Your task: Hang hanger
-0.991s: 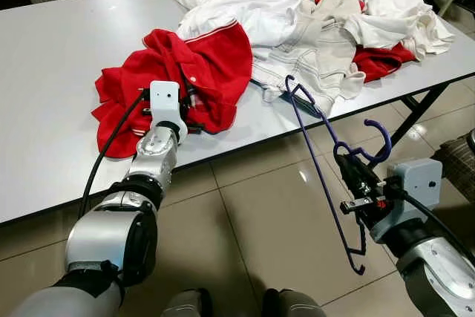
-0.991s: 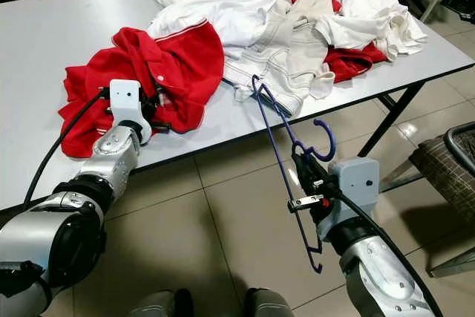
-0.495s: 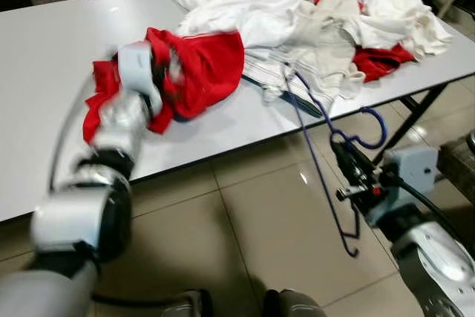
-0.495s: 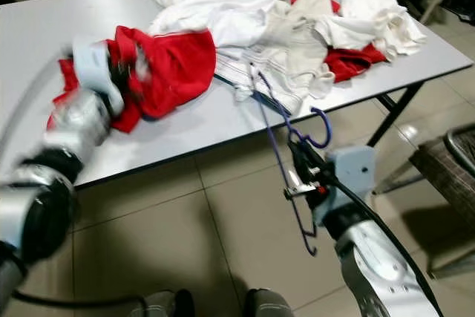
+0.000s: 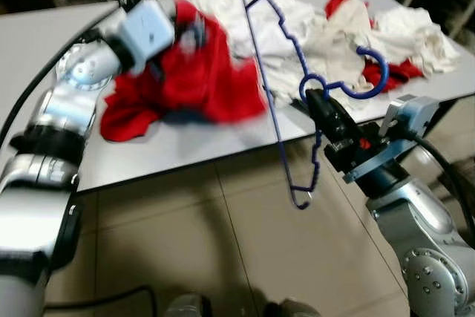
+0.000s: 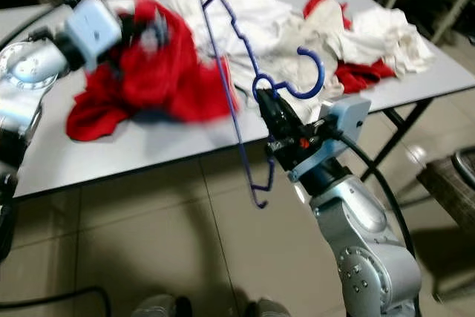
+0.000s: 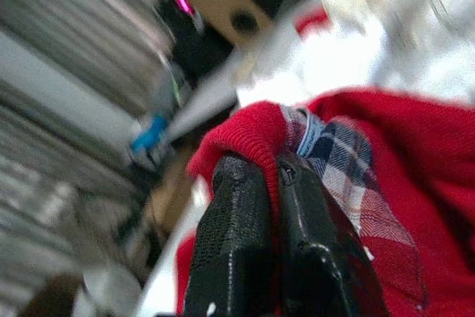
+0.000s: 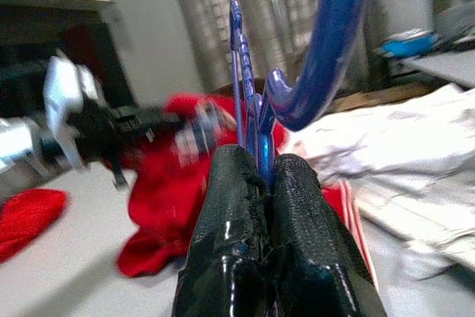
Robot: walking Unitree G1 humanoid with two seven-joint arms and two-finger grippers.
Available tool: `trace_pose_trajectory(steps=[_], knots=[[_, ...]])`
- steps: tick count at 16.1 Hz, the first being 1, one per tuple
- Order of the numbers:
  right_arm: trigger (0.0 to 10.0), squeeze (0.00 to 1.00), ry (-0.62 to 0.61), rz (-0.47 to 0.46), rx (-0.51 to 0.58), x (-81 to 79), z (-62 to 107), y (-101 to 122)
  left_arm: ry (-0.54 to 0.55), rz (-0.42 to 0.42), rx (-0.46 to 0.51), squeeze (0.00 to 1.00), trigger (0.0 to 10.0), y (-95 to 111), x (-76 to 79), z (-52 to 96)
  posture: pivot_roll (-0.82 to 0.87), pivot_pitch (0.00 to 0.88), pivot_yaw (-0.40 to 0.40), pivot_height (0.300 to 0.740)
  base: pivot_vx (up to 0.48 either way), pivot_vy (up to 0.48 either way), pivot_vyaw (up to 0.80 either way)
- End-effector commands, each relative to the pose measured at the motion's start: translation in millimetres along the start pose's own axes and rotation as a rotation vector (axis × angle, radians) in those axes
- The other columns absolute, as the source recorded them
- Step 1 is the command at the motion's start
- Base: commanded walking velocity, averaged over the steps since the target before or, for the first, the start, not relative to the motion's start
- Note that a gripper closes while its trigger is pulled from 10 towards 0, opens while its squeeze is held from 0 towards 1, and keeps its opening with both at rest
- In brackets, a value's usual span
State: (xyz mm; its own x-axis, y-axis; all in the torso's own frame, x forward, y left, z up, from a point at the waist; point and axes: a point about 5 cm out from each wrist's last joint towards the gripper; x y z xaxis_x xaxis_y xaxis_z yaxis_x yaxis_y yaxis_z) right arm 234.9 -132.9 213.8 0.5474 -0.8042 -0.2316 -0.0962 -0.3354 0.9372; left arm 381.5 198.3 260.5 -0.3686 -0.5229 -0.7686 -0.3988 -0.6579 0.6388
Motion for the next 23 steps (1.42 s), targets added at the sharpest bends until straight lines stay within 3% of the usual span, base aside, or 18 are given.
trace_pose_trajectory(steps=[1,3,6,7,8,9,11,12,13,14,15,16,17,18,19,20,22,23], knots=[[10.0,0.00,0.011,-0.047,-0.057,1.2,3.4,-5.8,0.006,0.047,-0.054,0.00,0.0,-9.0,10.9,1.4,-0.05,0.000,0.005,0.740,0.000,0.000,0.00],[10.0,0.00,0.086,-0.061,-0.175,-5.5,11.7,-20.4,0.055,0.095,-0.095,0.00,0.0,-19.9,28.4,4.6,-0.05,0.000,0.006,0.740,0.000,0.000,0.00],[10.0,0.00,0.145,-0.101,-0.401,-14.0,31.5,-50.6,0.008,0.049,-0.154,0.00,0.0,-24.9,54.8,6.0,-0.06,0.002,0.011,0.740,0.000,0.000,0.00],[10.0,0.00,0.130,-0.113,-0.437,-13.3,34.5,-55.5,-0.004,0.028,-0.156,0.00,0.0,-24.5,56.9,5.7,-0.06,0.002,0.011,0.740,0.000,0.000,0.00],[10.0,0.00,0.025,-0.115,-0.540,-1.2,41.9,-69.0,-0.070,-0.002,-0.119,0.00,0.0,-16.7,65.5,4.5,-0.07,0.000,0.017,0.740,0.000,0.000,0.00],[10.0,0.00,-0.034,-0.111,-0.572,5.9,44.5,-72.8,-0.097,0.000,-0.101,0.00,0.0,-13.0,69.9,4.3,-0.07,0.000,0.017,0.740,0.000,0.000,0.00],[10.0,0.00,-0.072,-0.107,-0.592,10.5,46.4,-75.0,-0.113,0.002,-0.090,0.00,0.0,-10.6,72.7,4.2,-0.07,0.000,0.017,0.740,0.000,0.000,0.00],[10.0,0.00,-0.160,-0.083,-0.610,23.1,51.8,-75.9,-0.117,0.000,-0.107,0.00,0.7,-10.9,77.0,7.8,-0.08,0.000,0.015,0.740,0.000,0.000,0.00],[10.0,0.00,-0.160,-0.083,-0.610,23.1,51.8,-75.9,-0.117,0.000,-0.107,0.00,0.7,-10.9,77.0,7.8,-0.08,0.000,0.015,0.740,0.000,0.000,0.00],[10.0,0.00,-0.191,-0.081,-0.607,26.8,53.4,-75.5,-0.109,-0.008,-0.143,0.00,3.6,-16.8,79.0,11.1,-0.08,0.000,0.011,0.740,0.000,0.000,0.00],[10.0,0.00,-0.195,-0.083,-0.601,27.1,53.2,-74.4,-0.095,-0.015,-0.181,0.00,10.0,-22.8,80.3,13.3,-0.08,0.000,0.010,0.740,0.000,0.000,0.00],[10.0,0.00,-0.192,-0.084,-0.597,26.4,52.3,-73.6,-0.090,0.001,-0.192,0.00,10.0,-24.1,80.8,14.0,-0.08,0.000,0.010,0.740,0.000,0.000,0.00],[10.0,0.00,-0.188,-0.089,-0.595,25.0,51.6,-73.1,-0.068,0.059,-0.183,0.09,10.0,-22.6,78.8,14.1,-0.08,0.000,0.010,0.740,0.000,0.000,0.00],[10.0,0.00,-0.184,-0.092,-0.593,23.4,51.0,-73.1,-0.032,0.187,-0.152,1.00,10.0,-17.7,75.1,13.1,-0.08,0.000,0.009,0.740,0.000,0.000,0.00],[10.0,0.00,-0.181,-0.094,-0.592,22.3,50.6,-73.1,-0.012,0.276,-0.126,1.00,10.0,-14.2,72.8,12.7,-0.08,0.000,0.009,0.740,0.000,0.000,0.00],[10.0,0.00,-0.170,-0.098,-0.588,19.4,49.9,-73.9,-0.006,0.423,-0.064,1.00,10.0,-4.7,67.2,10.6,-0.08,0.000,0.010,0.740,0.000,0.000,0.00],[10.0,0.00,-0.161,-0.100,-0.583,17.3,49.1,-74.2,-0.017,0.480,-0.040,1.00,10.0,-1.3,64.2,8.8,-0.08,0.000,0.011,0.740,0.000,0.000,0.00],[10.0,0.00,-0.154,-0.100,-0.577,15.9,47.8,-73.8,0.030,0.591,-0.003,1.00,10.0,-1.1,56.1,2.7,-0.08,0.000,0.011,0.740,0.000,0.000,0.00]])
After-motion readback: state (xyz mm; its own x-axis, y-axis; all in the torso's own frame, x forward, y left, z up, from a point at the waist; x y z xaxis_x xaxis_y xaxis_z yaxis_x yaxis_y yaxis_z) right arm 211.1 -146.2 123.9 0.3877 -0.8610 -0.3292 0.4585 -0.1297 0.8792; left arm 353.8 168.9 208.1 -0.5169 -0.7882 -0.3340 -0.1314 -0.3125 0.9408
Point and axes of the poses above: a point about 5 cm out from each wrist's last joint towards the gripper, its own z axis pointing back from the gripper into the wrist, its own y axis along the axis of the wrist's last joint, x = y × z, and after that the axes turned 2 degrees about z, right-handed
